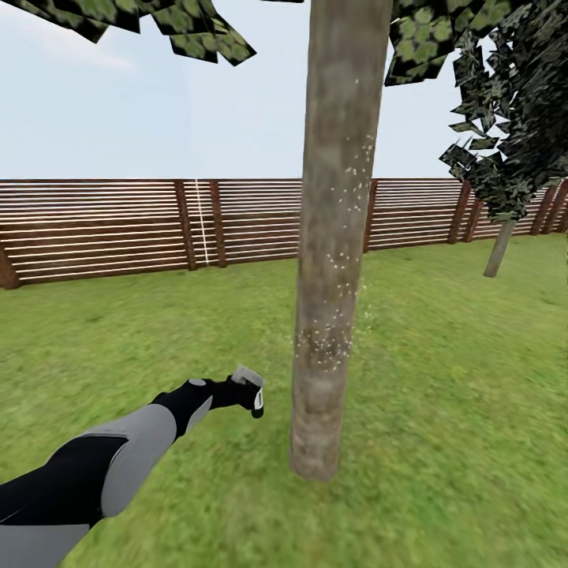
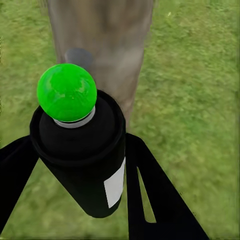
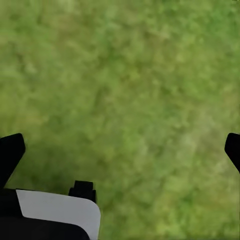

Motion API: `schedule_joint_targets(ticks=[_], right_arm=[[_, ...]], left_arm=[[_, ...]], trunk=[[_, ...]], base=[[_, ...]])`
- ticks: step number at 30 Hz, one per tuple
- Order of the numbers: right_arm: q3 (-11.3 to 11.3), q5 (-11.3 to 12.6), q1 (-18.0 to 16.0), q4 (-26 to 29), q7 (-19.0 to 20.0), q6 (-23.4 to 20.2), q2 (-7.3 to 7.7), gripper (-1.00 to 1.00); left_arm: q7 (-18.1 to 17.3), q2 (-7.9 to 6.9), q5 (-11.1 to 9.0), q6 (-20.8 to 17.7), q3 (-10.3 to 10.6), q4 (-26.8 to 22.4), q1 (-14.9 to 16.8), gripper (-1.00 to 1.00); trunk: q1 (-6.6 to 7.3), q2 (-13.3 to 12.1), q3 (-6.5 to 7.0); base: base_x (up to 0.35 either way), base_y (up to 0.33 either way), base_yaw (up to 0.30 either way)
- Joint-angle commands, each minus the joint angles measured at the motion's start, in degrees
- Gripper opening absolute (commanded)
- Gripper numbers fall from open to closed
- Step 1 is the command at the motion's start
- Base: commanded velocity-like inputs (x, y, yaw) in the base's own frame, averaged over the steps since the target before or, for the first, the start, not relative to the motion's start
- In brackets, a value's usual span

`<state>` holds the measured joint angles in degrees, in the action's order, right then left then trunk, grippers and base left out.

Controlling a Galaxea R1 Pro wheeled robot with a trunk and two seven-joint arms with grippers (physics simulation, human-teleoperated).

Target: In the garden, pick up the pesticide atomizer on the floor and spray pesticide onto both trees until each tree trunk is fully covered.

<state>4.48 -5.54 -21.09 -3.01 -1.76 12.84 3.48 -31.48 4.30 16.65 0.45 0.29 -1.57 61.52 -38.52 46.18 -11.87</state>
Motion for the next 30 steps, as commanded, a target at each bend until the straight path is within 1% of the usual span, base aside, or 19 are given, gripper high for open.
schedule_joint_targets(ticks=[1, 5, 8, 17, 23, 26, 28, 30], right_arm=[[0.0, 0.0, 0.0, -0.02, 0.0, 0.0, 0.02, 1.0], [0.0, 0.0, 0.0, -0.02, 0.0, 0.0, -0.01, 1.0], [0.0, 0.0, 0.0, -0.02, 0.0, 0.0, 0.01, 1.0], [0.0, 0.0, 0.0, 0.02, 0.0, 0.0, 0.02, 1.0], [0.0, 0.0, 0.0, 0.02, 0.0, 0.0, 0.03, 1.0], [0.0, 0.0, 0.0, 0.01, 0.0, 0.0, 0.04, 1.0], [0.0, 0.0, 0.0, 0.02, 0.0, 0.0, 0.04, 1.0], [0.0, 0.0, 0.0, -0.01, 0.0, 0.02, 0.04, 1.0]], left_arm=[[0.2, 0.0, 0.04, -0.14, -0.11, -0.01, 0.01, -1.0], [0.19, 0.0, 0.04, -0.35, -0.1, -0.01, 0.01, -1.0], [0.13, 0.0, 0.04, -0.24, -0.07, 0.04, 0.01, -1.0], [0.1, 0.08, 0.04, -0.04, -0.03, 0.06, 0.01, -1.0], [0.19, 0.08, 0.04, -0.34, -0.02, 0.06, 0.01, -1.0], [0.19, 0.06, 0.04, -0.36, -0.02, 0.08, 0.01, -1.0], [0.19, 0.38, 0.04, -0.33, 0.0, 0.06, 0.01, -1.0], [0.23, 0.78, 0.04, -0.07, -0.02, 0.03, 0.01, -1.0]], trunk=[[0.0, 0.0, -0.04], [0.0, 0.0, -0.21], [0.0, 0.0, -0.23], [0.0, 0.0, -0.23], [0.0, 0.0, -0.23], [0.0, 0.0, -0.23], [0.0, 0.0, -0.23], [0.0, 0.0, -0.23]], base=[[0.085, 0.35, -0.105], [0.089, 0.35, -0.094], [0.107, 0.283, -0.203], [0.012, 0.048, -0.287], [0.075, 0.296, -0.052], [0.088, 0.333, -0.188], [0.084, 0.297, -0.276], [0.028, 0.095, -0.165]])
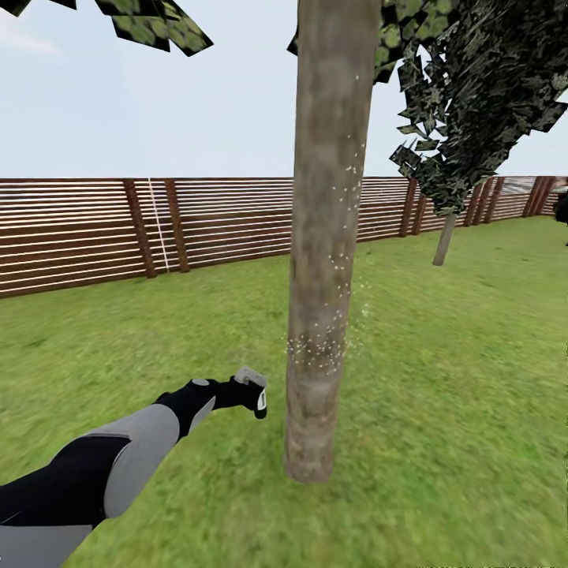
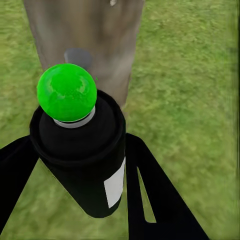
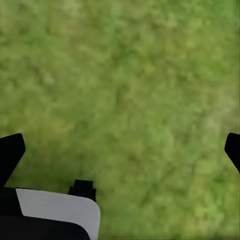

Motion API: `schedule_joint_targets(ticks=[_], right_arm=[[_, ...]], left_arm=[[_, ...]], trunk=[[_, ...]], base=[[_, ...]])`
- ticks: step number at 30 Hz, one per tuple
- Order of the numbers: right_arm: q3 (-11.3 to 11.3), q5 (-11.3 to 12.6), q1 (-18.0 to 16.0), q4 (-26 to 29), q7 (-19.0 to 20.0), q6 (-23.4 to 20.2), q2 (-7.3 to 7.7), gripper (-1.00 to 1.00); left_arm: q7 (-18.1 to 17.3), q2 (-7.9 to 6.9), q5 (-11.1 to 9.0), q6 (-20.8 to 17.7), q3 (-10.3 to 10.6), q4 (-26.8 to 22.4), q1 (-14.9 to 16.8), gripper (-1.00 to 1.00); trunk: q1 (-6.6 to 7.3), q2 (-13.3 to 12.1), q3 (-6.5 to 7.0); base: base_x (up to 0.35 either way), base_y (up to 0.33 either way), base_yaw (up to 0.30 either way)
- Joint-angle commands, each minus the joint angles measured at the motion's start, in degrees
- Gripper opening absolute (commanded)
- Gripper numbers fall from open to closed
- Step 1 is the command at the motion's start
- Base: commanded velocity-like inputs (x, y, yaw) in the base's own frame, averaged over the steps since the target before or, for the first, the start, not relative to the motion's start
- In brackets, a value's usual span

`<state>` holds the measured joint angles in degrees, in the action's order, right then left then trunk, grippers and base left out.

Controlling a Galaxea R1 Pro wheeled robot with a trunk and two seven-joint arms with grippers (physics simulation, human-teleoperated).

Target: In the garden, pick up the pesticide atomizer on the floor and spray pesticide onto both trees until each tree trunk is fully covered.

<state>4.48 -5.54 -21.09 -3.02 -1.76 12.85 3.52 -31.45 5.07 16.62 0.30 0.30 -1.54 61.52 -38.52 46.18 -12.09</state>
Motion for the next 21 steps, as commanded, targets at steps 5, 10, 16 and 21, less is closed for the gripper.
schedule_joint_targets(ticks=[5, 10, 16, 21], right_arm=[[-0.08, 0.0, 0.0, 0.03, 0.0, 0.14, 0.24, 1.0], [-0.09, -0.07, 0.0, 0.03, -0.01, 0.15, 0.26, 1.0], [-0.09, -0.16, 0.0, 0.03, -0.03, 0.15, 0.26, 1.0], [-0.08, -0.18, 0.0, 0.03, 0.0, 0.15, 0.23, 1.0]], left_arm=[[0.17, 2.85, -0.15, -6.3, 0.39, -3.65, 0.0, -1.0], [0.16, 3.35, -0.23, -14.08, 0.46, -10.45, 0.0, -1.0], [0.03, 3.44, -5.03, -31.49, 0.54, -24.71, 0.0, -1.0], [-0.05, 3.86, -5.11, -50.77, 0.78, -41.27, 0.0, -1.0]], trunk=[[0.0, 0.0, 0.0], [0.0, 0.0, 0.0], [0.0, 0.0, 0.0], [0.0, 0.0, 0.0]], base=[[0.003, 0.011, -0.018], [0.0, 0.0, 0.0], [0.0, 0.0, 0.0], [0.0, 0.0, 0.0]])
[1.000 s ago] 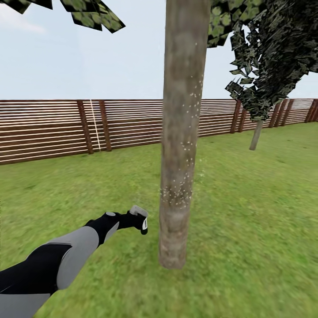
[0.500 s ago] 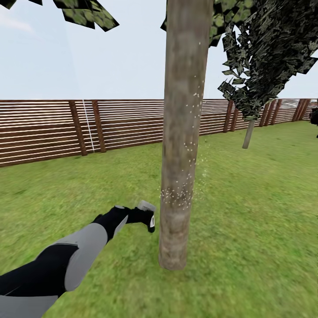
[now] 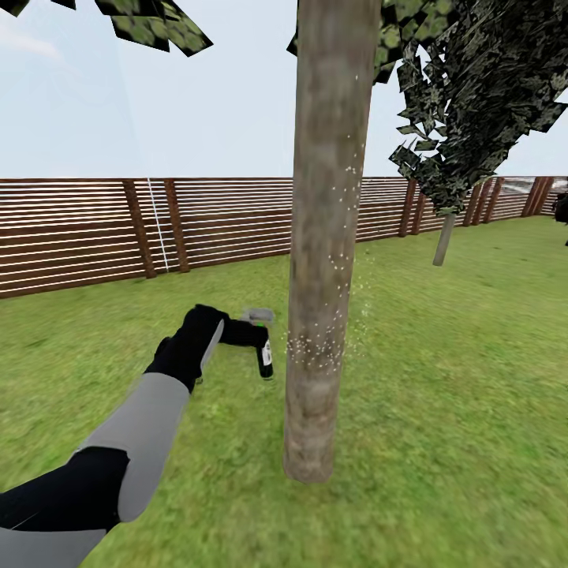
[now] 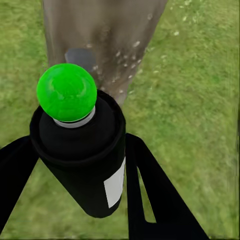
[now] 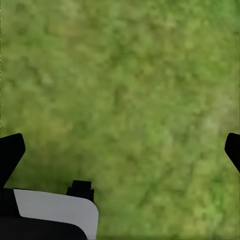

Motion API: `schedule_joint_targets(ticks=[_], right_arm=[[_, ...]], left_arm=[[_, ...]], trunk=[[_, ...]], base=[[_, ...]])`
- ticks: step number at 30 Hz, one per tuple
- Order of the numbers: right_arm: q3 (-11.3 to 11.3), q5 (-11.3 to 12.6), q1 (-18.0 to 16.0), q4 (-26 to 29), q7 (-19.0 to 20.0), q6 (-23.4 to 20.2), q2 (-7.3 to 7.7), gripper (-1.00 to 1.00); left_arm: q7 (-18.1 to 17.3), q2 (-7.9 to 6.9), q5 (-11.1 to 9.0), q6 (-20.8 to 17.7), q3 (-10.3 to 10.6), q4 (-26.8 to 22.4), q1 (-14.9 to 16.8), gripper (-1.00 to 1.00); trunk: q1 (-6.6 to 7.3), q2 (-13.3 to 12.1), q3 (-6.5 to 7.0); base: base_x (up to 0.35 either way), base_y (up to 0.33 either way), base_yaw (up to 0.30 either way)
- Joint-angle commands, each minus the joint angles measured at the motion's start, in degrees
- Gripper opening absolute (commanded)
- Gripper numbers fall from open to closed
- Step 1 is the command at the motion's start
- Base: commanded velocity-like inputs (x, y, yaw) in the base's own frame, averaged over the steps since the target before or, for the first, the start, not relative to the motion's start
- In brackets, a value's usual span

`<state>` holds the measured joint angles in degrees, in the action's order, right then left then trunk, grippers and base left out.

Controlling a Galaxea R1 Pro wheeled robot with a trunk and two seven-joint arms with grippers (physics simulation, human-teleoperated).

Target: In the garden, pick up the pesticide atomizer on the floor and spray pesticide onto both trees until each tree trunk is fully covered.

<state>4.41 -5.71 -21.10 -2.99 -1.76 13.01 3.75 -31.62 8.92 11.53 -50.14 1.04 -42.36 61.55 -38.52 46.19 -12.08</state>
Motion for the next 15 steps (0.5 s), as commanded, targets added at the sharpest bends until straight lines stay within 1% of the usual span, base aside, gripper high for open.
schedule_joint_targets(ticks=[1, 2, 4, 7, 12, 15], right_arm=[[-0.01, 0.0, 0.0, 0.0, 0.0, -0.04, 0.02, 1.0], [0.01, 0.0, 0.0, 0.0, 0.0, -0.06, 0.02, 1.0], [0.05, -0.03, 0.0, 0.0, -0.05, -0.08, 0.0, 1.0], [0.07, -0.08, 0.01, 0.0, -0.08, -0.09, 0.03, 1.0], [0.08, -0.09, 0.07, 0.0, -0.08, -0.17, 0.0, 1.0], [0.08, -0.09, 0.09, 0.0, -0.08, -0.18, 0.03, 1.0]], left_arm=[[0.07, 0.03, 0.02, -3.1, 0.06, -3.27, -0.03, -1.0], [-0.01, 0.04, 0.04, -4.54, 0.08, -5.05, -0.03, -1.0], [-0.14, 0.1, 0.08, -5.85, 0.1, -6.6, -0.03, -1.0], [-0.25, 0.12, 0.14, -6.18, 0.11, -6.55, 0.46, -1.0], [-0.3, 0.71, 0.15, -6.36, 0.11, -5.8, 5.22, -1.0], [-0.36, 0.99, 0.08, -7.43, 0.14, -2.07, 10.52, -1.0]], trunk=[[0.0, -0.01, -0.01], [0.0, -0.01, -0.01], [0.0, -0.01, -0.01], [0.0, -0.01, -0.01], [0.0, -0.01, -0.01], [0.0, -0.01, -0.01]], base=[[0.0, 0.0, 0.0], [0.0, 0.0, 0.0], [0.0, 0.0, 0.0], [0.0, 0.0, 0.0], [0.0, 0.0, 0.0], [0.0, 0.0, 0.0]])
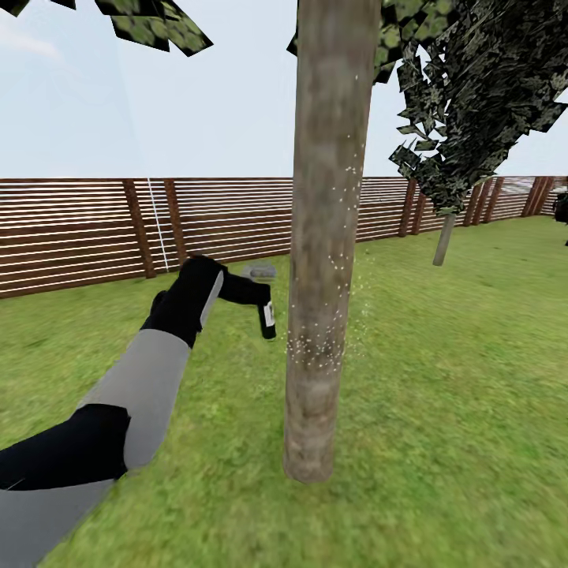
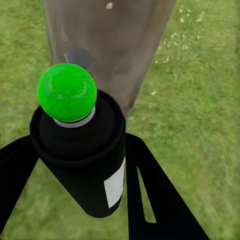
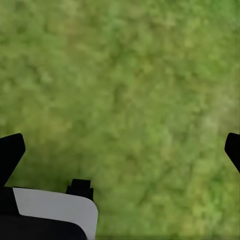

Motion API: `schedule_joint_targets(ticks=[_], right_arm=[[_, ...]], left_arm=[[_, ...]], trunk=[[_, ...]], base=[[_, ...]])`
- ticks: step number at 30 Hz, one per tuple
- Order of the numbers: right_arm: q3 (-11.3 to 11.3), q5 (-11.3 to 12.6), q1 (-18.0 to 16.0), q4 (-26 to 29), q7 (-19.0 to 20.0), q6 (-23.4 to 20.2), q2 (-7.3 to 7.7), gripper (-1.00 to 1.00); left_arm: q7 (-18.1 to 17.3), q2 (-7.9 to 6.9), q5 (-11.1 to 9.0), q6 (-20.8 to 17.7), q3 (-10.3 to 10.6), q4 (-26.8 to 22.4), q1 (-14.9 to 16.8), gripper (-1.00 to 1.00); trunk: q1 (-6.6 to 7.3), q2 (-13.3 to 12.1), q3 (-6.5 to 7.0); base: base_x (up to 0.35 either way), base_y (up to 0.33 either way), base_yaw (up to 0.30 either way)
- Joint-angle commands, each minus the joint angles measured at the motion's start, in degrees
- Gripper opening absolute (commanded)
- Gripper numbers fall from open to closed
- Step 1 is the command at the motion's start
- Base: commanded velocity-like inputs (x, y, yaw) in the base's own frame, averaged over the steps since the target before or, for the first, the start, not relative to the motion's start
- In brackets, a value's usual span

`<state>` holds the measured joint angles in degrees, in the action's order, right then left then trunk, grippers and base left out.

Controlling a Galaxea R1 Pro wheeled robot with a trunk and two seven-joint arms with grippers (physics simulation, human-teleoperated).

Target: In the garden, pick up the pesticide atomizer on the floor and spray pesticide onto both trees until each tree trunk is fully covered.

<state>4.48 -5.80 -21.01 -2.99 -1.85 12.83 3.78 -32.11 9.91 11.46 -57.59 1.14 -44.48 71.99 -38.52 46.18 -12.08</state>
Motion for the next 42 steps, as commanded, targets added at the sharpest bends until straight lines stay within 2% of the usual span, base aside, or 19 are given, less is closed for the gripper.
schedule_joint_targets(ticks=[1, 5, 10, 14, 16, 21, 33, 36, 37, 40, 42], right_arm=[[0.0, 0.0, 0.0, 0.0, 0.0, 0.0, 0.0, 1.0], [0.0, 0.0, 0.0, 0.0, 0.0, 0.0, 0.0, 1.0], [0.0, 0.0, 0.0, 0.0, 0.0, 0.0, 0.0, 1.0], [0.0, 0.0, 0.0, 0.0, 0.0, 0.0, 0.0, 1.0], [0.0, 0.0, 0.0, 0.0, 0.0, 0.0, 0.0, 1.0], [0.0, 0.0, 0.0, 0.0, 0.0, 0.0, 0.0, 1.0], [0.0, 0.0, 0.0, 0.0, 0.0, 0.0, 0.0, 1.0], [0.0, 0.0, 0.0, 0.0, 0.0, 0.0, 0.0, 1.0], [0.0, 0.0, 0.0, 0.0, 0.0, 0.0, 0.0, 1.0], [0.0, 0.0, 0.0, 0.0, 0.0, 0.0, 0.0, 1.0], [0.0, 0.0, 0.0, 0.0, 0.0, 0.0, 0.0, 1.0]], left_arm=[[0.12, 0.09, 0.15, -0.06, 0.04, 1.75, 1.93, -1.0], [0.11, 0.09, 0.14, -0.14, 0.01, 7.79, 9.25, -1.0], [-0.61, 0.09, -0.18, -0.3, 0.01, 9.01, 14.04, -1.0], [-8.04, 0.09, -0.15, -0.25, 0.01, 8.7, 15.21, -1.0], [-8.83, 0.09, -0.18, -0.27, 0.01, 8.65, 16.52, -1.0], [-9.17, 0.09, -0.29, -0.26, -0.05, 8.89, 17.74, -1.0], [-9.12, 0.09, -0.32, -0.16, 0.11, 8.33, 17.83, -1.0], [-9.07, 0.09, -0.24, -0.15, 0.12, 4.04, 18.02, -1.0], [-9.05, 0.09, -0.18, -0.15, 0.09, 4.02, 19.14, -1.0], [-8.95, 0.09, -0.13, -0.08, -0.08, 8.84, 24.2, -1.0], [-8.94, 0.09, -0.13, -0.07, -0.16, 9.45, 25.43, -1.0]], trunk=[[0.0, 0.0, -0.01], [0.0, 0.0, -0.01], [0.0, 0.0, -0.01], [0.0, 0.0, -0.01], [0.0, 0.0, -0.01], [0.0, 0.0, -0.01], [0.0, 0.0, -0.01], [0.0, 0.0, -0.01], [0.0, 0.0, -0.01], [0.0, 0.0, -0.01], [0.0, 0.0, -0.01]], base=[[0.0, 0.0, 0.0], [0.0, 0.0, 0.0], [0.0, 0.0, 0.0], [0.0, 0.0, 0.0], [0.0, 0.0, 0.0], [0.0, 0.0, 0.0], [-0.096, 0.0, 0.0], [-0.003, 0.0, 0.0], [0.0, 0.0, 0.0], [0.0, 0.0, 0.0], [0.0, 0.0, 0.0]])
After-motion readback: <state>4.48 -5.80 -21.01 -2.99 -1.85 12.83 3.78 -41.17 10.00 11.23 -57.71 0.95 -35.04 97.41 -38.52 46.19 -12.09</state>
